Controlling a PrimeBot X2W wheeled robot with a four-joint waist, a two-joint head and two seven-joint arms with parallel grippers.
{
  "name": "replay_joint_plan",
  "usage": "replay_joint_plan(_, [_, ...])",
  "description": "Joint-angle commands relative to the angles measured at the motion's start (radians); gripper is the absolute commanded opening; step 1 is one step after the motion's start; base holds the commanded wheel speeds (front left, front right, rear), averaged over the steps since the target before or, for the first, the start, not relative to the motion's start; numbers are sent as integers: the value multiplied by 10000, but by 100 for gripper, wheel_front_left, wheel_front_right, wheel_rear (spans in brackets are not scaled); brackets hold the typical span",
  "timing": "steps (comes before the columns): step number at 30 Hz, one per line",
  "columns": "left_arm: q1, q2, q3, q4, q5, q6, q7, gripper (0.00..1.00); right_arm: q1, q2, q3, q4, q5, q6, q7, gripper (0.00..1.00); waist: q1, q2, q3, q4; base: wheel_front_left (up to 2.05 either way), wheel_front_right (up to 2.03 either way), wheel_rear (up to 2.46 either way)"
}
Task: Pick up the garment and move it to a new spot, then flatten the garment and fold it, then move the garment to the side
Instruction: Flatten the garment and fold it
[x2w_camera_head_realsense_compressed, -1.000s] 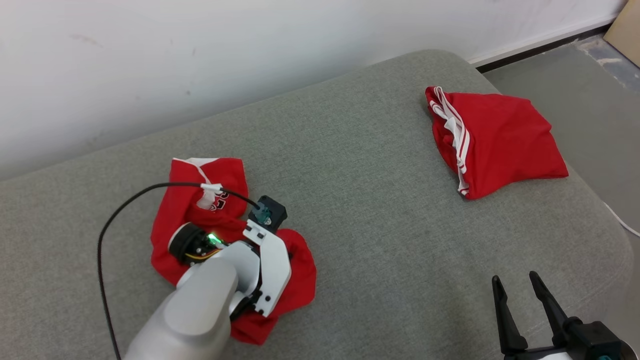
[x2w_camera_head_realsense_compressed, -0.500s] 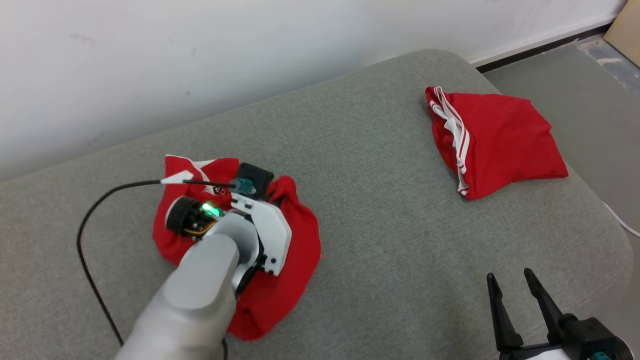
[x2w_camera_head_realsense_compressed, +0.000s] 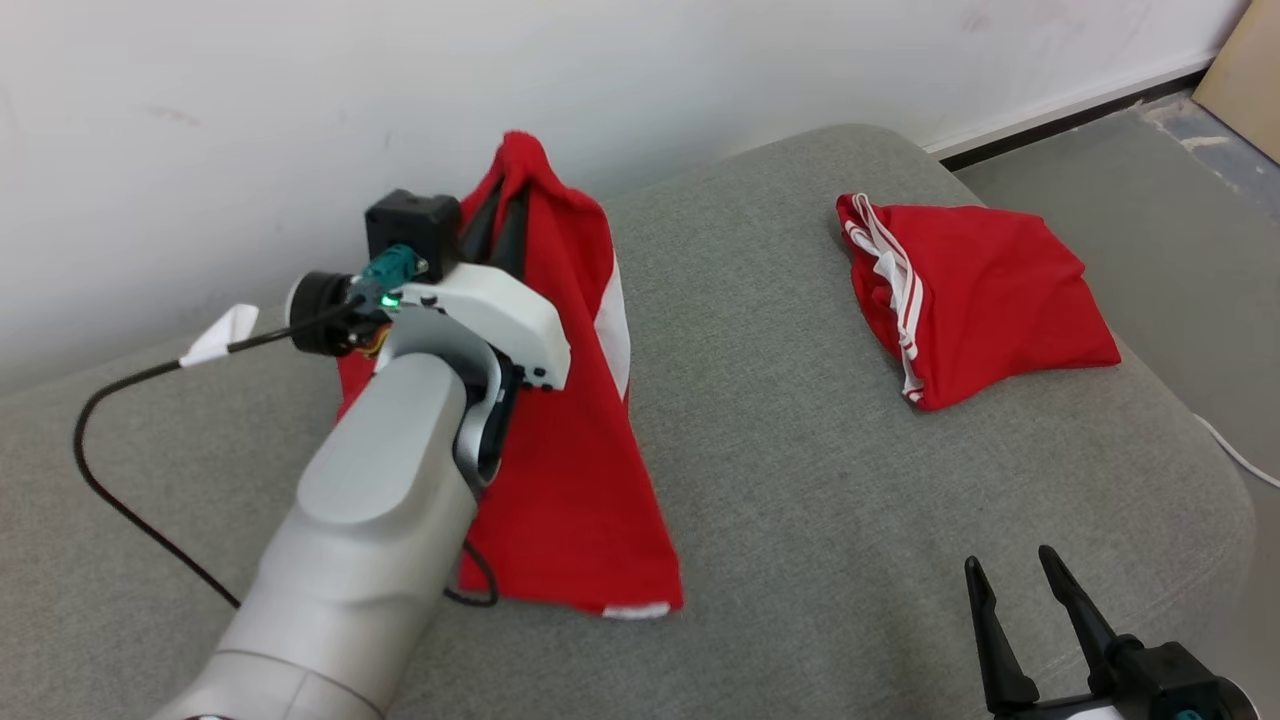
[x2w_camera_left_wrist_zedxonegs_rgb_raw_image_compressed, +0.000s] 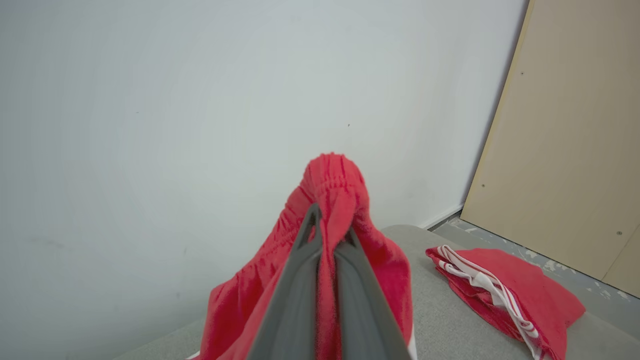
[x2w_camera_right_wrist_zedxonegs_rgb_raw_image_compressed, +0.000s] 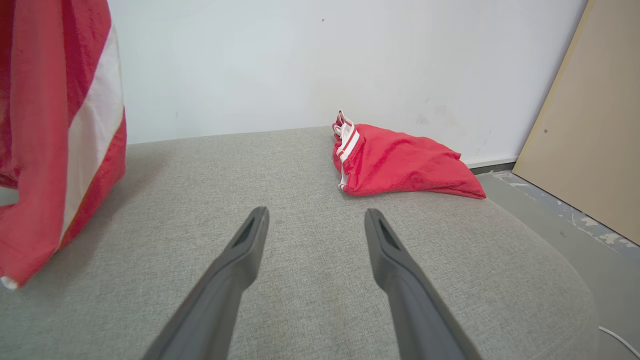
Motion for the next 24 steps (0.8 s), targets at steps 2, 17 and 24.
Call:
replay_joint_plan(2, [-152, 20, 266, -652, -100, 243, -81, 0, 92, -22, 8, 24, 16, -29, 11, 100, 0, 0, 11, 1, 0, 0, 0])
replay_joint_plan(17, [3655, 23, 680, -5444, -1679, -113, -67, 0, 197, -25, -379, -123, 66, -29, 11, 100, 0, 0, 210, 978, 0, 0, 0])
replay_joint_plan(24, [6383, 23, 523, -6533, -1711, -462, -66, 0, 364, -20, -546, -140, -65, -27, 11, 100, 0, 0, 136, 1733, 0, 0, 0])
